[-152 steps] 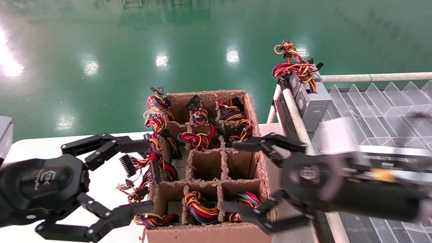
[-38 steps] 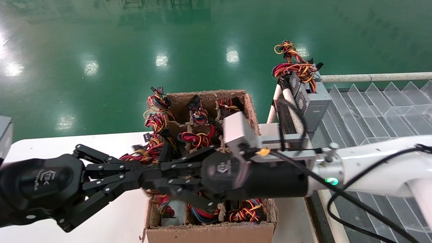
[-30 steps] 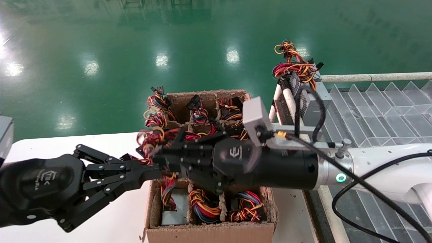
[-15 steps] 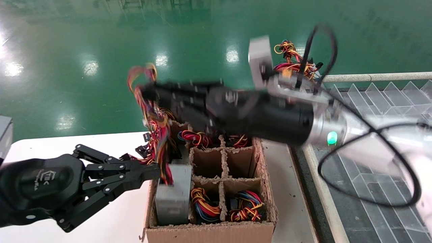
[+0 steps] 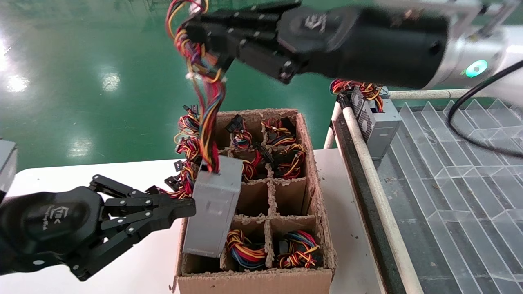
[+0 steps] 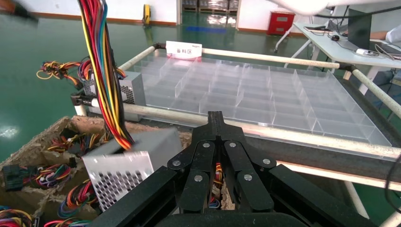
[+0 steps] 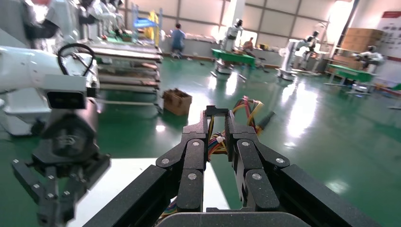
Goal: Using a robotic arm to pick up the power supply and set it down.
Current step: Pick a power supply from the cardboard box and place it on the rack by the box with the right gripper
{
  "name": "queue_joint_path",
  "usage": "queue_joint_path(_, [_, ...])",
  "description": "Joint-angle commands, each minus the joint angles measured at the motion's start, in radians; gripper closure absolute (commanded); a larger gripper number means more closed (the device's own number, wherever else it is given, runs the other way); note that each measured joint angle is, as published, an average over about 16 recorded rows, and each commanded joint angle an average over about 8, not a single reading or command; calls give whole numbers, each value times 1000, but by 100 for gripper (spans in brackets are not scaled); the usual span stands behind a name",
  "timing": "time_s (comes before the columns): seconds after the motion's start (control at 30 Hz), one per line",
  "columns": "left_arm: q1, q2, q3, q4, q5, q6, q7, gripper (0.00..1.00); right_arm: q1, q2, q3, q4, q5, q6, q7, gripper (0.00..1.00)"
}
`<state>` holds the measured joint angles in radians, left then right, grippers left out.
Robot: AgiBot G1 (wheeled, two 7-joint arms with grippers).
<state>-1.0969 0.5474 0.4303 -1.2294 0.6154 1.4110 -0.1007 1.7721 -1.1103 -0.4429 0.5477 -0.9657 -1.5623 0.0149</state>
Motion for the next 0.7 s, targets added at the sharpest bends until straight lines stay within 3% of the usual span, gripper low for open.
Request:
queue_joint_path(0.03, [0,0,0,0,0,0,0,100,33,15,-4,-10,-8,-5,-2,100])
queue_joint_path(0.4, [0,0,0,0,0,0,0,100,140,115,-11,-3,-12,-2,-7,100])
queue_joint_path(0.7, [0,0,0,0,0,0,0,100,137,288,4,72,-15,20,36,100])
